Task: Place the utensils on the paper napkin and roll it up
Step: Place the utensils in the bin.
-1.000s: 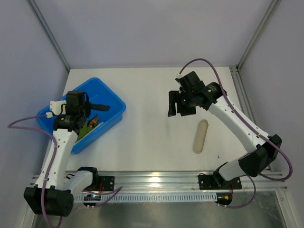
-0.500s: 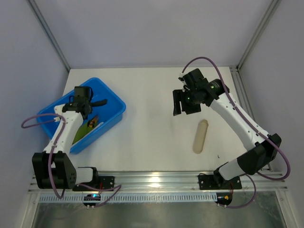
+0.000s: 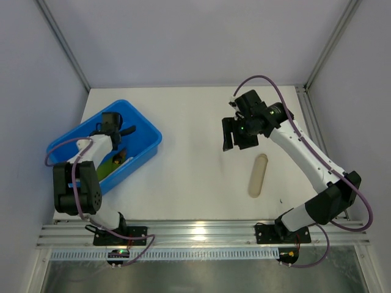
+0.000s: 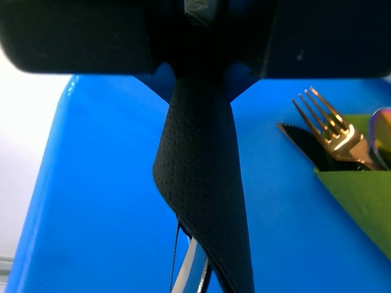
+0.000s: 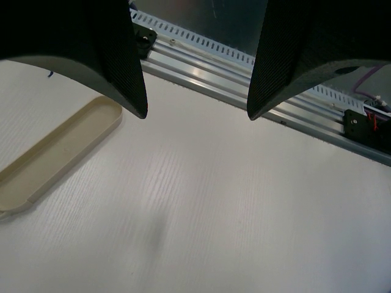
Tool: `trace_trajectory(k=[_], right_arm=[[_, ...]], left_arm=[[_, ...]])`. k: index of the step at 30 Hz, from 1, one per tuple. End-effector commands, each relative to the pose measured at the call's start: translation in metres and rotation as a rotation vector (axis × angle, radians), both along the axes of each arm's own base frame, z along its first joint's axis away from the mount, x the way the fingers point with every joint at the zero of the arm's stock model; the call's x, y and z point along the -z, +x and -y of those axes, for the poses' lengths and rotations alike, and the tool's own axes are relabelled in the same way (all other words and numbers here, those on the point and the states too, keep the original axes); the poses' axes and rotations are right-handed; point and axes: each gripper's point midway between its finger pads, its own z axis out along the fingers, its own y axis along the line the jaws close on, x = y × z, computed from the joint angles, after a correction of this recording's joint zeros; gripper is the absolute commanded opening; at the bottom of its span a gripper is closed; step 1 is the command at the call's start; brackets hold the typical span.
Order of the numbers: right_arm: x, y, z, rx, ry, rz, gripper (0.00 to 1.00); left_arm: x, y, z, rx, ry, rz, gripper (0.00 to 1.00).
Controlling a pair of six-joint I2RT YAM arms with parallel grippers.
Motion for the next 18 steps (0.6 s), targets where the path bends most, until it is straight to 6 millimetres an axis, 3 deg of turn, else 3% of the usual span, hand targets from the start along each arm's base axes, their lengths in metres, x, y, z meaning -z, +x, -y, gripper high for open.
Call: trace_trajectory(k=[1,5,18], right_arm=[[-0.002,-0.004,0.001,-0.006,0.003,0.001,0.70],[-0.001,-0.004,0.003,-0.008,-0.009,0.000,0.70],[0.007,-0.003,0.011,0.003,-0.046,-0.015,0.70]], left_arm=[[-0.029,0.025,-0.020,-0.080,0.073,0.143,0.00],[-0.007,0.031,-0.024,-0.084,0.085,0.151,0.00],[0.017,0.067,-0.041,-0.016,0.149,0.187,0.00]])
